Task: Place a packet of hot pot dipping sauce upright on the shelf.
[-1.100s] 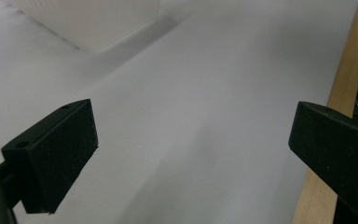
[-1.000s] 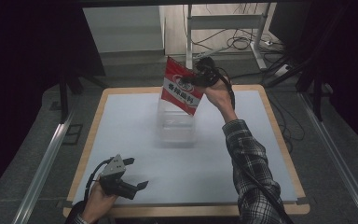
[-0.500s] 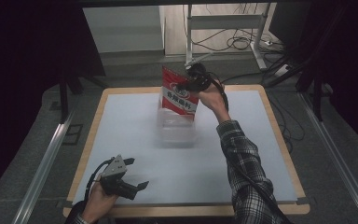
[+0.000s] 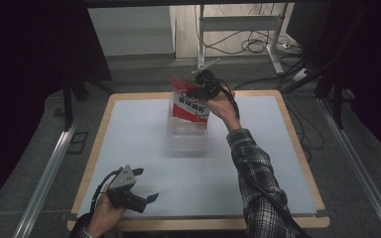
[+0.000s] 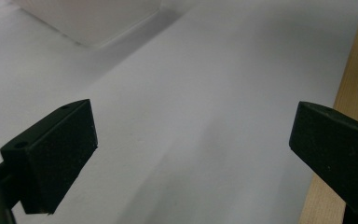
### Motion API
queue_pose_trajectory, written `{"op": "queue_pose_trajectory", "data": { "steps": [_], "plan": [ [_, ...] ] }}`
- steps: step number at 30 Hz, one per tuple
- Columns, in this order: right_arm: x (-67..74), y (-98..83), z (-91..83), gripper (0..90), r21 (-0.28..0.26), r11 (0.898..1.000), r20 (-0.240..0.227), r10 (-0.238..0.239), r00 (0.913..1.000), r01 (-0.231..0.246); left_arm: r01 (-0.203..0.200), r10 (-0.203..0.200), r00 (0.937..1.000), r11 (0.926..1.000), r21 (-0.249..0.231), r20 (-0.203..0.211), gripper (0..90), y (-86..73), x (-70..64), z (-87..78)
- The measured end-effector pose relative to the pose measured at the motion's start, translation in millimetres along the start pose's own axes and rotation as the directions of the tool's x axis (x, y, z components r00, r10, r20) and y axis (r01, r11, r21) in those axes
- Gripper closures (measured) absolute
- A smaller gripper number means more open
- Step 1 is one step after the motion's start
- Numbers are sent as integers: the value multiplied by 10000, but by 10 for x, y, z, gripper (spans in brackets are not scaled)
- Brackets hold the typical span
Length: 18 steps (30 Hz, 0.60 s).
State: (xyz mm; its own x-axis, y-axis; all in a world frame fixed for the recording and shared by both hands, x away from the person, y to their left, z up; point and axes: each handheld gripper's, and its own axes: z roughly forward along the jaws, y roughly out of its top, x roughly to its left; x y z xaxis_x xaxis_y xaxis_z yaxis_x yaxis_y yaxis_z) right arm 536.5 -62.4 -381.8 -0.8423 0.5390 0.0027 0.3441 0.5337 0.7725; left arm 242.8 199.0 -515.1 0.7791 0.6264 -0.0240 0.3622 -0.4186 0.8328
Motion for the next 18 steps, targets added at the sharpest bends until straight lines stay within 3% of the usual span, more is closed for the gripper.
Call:
{"op": "queue_pose_trajectory", "data": {
  "steps": [4, 10, 18],
  "plan": [
    [17, 40, -63, 811, -407, 9991, 70, -72, 9999, 75, -59, 59, 10000, 10000, 48, -40, 5, -1, -4, 5],
    [32, 44, -94, 726, -434, 9989, 209, -170, 9996, 179, -124, 124, 9999, 9999, 75, -82, 4, -1, -9, 6],
    [12, 4, -166, 461, -682, 9974, 531, -189, 9984, 225, -197, 200, 9997, 9996, 199, -113, 2, -1, -13, 15]
  ]
}}
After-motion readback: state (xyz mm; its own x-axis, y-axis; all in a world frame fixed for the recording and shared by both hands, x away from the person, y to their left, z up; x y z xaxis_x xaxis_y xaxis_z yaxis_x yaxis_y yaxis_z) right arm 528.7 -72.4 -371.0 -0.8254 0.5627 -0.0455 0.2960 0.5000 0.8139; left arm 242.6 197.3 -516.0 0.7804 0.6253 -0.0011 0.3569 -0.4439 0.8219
